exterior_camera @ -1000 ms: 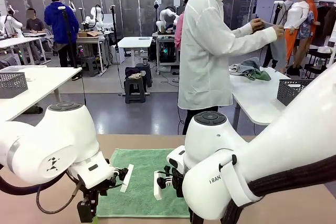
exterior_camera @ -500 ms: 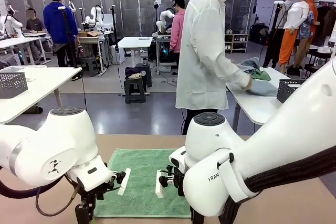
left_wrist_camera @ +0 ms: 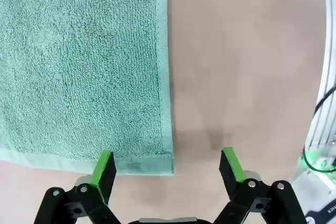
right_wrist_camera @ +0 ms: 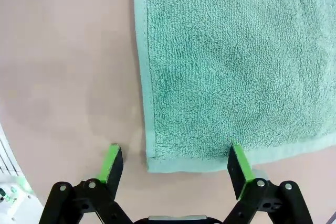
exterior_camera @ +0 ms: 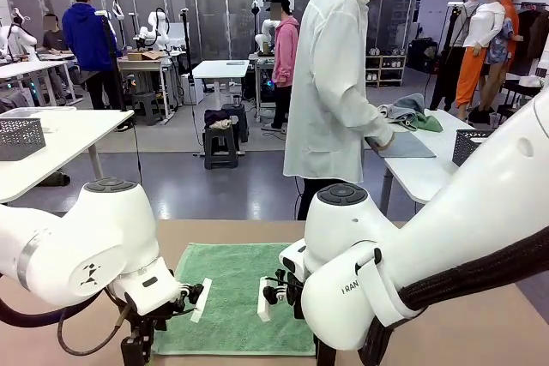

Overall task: Fold the towels and place them in the basket.
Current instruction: When a person lays out a Towel with hook on the table, fold it in half twice.

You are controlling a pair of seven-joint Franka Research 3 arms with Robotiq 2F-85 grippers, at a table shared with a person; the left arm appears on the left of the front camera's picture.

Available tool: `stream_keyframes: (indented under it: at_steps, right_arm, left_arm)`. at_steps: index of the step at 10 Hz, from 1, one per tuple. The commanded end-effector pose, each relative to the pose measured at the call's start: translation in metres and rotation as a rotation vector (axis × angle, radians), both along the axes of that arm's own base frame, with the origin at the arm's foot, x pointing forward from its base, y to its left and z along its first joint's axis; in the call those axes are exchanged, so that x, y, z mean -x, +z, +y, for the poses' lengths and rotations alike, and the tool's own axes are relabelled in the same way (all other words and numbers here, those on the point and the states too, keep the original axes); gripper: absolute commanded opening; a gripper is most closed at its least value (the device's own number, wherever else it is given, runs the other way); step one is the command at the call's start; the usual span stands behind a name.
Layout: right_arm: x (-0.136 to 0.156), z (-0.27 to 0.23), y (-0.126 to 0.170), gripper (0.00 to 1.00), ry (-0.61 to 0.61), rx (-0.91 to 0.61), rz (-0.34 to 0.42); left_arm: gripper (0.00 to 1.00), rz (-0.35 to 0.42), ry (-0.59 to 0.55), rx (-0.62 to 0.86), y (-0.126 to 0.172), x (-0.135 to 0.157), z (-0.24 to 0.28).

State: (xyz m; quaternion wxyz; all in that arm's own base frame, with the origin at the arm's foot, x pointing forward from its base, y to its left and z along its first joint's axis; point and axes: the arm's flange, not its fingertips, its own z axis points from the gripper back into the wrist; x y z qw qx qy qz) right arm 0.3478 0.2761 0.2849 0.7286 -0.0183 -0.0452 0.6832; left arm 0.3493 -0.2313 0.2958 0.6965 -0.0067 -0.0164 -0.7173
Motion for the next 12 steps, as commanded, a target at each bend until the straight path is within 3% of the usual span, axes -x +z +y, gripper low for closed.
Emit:
stream_keyframes:
  at_steps: [1,5,6,7,10,11,12]
  right_arm:
    - [-0.0038,0.006,0.0001,0.8,-0.022,0.021,0.01]
    - [-0.0071,0.0042,0.0032,0.8,-0.018,0.015,0.009]
    - [-0.0073,0.0039,0.0035,0.6,-0.022,0.02,0.005]
    - [-0.0078,0.0039,0.0039,0.6,-0.027,0.025,0.008]
    - [-0.0073,0.0043,0.0032,0.6,-0.033,0.03,0.004]
    - [-0.0071,0.0049,0.0037,0.6,-0.03,0.031,0.013]
    - [-0.0061,0.0066,0.0051,0.52,-0.023,0.04,0.017]
  left_arm:
    - [0.8,-0.035,0.0,-0.013,-0.006,0.0065,0.0052]
    - [0.79,-0.063,0.011,-0.008,-0.0039,0.004,0.0065]
    - [0.6,-0.055,0.013,-0.009,-0.0028,0.0036,0.0064]
    - [0.66,-0.052,0.013,-0.007,-0.0021,0.0028,0.006]
    - [0.66,-0.051,0.012,-0.013,-0.002,0.0029,0.005]
    - [0.5,-0.057,0.009,-0.018,-0.0013,0.0031,0.0046]
    - [0.46,-0.059,0.007,-0.018,-0.0002,0.0037,0.0042]
